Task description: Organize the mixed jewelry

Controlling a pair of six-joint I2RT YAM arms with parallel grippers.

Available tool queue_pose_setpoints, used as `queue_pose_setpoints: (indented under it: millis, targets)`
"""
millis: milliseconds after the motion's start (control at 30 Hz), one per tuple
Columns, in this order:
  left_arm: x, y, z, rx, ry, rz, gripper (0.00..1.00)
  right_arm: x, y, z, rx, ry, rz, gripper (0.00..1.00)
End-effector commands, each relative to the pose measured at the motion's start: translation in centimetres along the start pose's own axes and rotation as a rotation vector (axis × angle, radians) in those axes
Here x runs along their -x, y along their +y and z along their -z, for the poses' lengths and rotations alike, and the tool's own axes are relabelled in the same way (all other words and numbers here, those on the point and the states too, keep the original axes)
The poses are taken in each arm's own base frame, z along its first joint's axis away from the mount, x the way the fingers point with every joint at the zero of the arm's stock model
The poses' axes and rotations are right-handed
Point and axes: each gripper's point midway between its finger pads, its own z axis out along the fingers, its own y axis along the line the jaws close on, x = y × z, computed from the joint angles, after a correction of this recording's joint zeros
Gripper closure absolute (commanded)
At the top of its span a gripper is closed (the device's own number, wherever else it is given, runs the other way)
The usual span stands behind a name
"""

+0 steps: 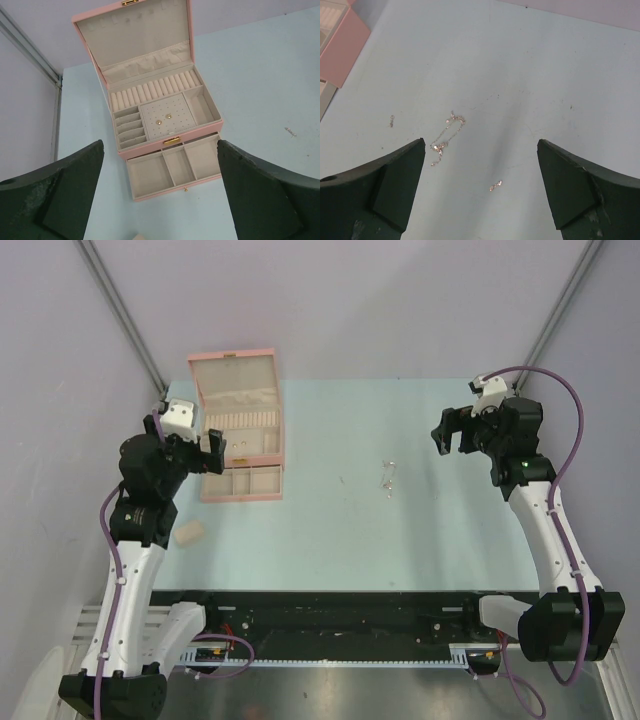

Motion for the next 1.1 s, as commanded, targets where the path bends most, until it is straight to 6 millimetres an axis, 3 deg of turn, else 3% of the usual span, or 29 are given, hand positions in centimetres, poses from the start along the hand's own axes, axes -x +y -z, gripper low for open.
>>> queue_pose_setpoints:
  millis: [0,300,500,867,1067]
  targets:
    - [2.2,0.1,0.3,0.002,-0.066,0.017,0.0,1.2,0.0,0.4,0.005,-0.049,0.023,0.0]
    - [2.4,0.0,0.6,-0.007,-0.066,0.012,0.0,1.2,0.2,0.4,0.016,-0.048,0.023,0.0]
    - [0.9,-0.2,0.8,-0.041,0.009,-0.084,0.0,1.1,0.5,0.4,0.032,-0.047,0.021,0.0]
    - [-9.9,-0.3,1.5,-0.2,0.378,-0.374,0.01,0.4,0.6,-0.3,0.052,-0.023,0.02,0.0]
    - [-15.3,1.7,2.4,-0.273,0.566,-0.354,0.02,-0.3,0.9,-0.8,0.079,0.0,0.018,0.0]
